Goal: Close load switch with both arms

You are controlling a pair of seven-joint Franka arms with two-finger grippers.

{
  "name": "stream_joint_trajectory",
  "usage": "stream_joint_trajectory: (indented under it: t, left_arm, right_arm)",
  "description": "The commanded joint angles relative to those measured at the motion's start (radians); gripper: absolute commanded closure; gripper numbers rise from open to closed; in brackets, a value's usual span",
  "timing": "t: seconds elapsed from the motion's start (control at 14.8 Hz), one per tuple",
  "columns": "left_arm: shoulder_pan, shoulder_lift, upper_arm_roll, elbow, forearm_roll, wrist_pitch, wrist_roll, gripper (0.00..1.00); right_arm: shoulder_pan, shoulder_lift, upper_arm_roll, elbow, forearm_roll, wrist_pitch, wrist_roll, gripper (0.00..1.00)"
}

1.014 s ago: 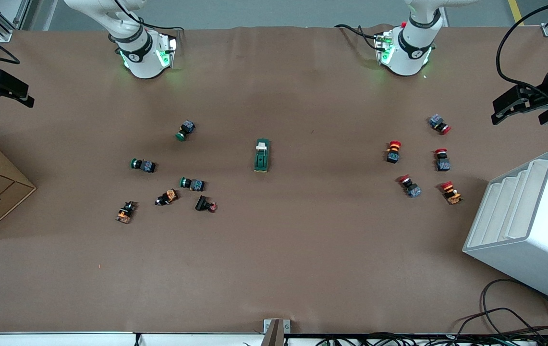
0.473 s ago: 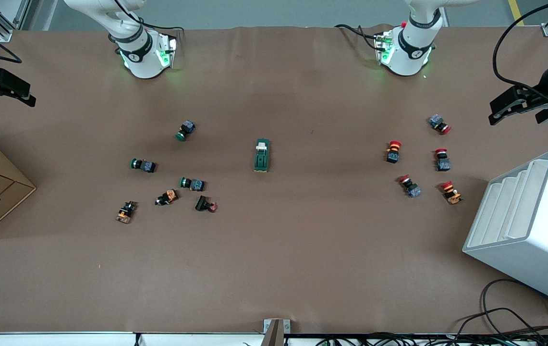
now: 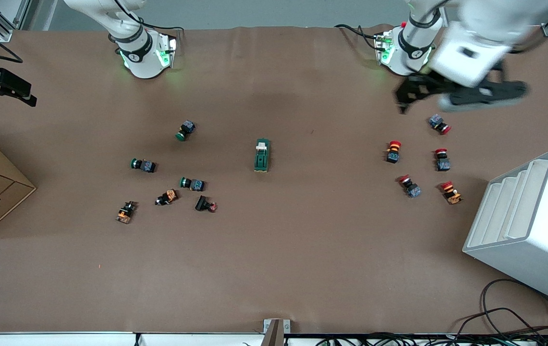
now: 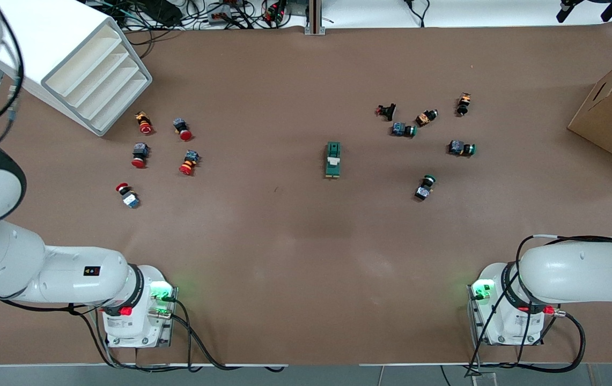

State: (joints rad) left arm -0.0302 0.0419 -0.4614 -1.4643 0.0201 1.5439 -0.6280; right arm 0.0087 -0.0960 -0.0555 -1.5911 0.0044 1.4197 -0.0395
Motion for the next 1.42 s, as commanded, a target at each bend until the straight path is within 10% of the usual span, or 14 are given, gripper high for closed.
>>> stream_joint_trajectory:
  t: [0.0,0.47,1.35]
  left_arm:
    - [-0.022,0.004,-0.095,-0.076,0.021,0.086,-0.195,0.0]
    - [-0.362,0.12,-0.144,-0.307,0.393,0.335,-0.761,0.0]
    - [-0.703,0.559,-0.146,-0.344,1.048,0.455,-1.675,0.0]
  right_arm:
    - [0.004,-0.036,0.0,-0.036,0.0,0.004,0.003,0.0]
    - [0.007,-0.028,-0.001,-0.021,-0.001,0.005,0.004,0.0]
    - [0.002,-0.005,-0.004,0.014,-0.003,0.018,0.017,0.0]
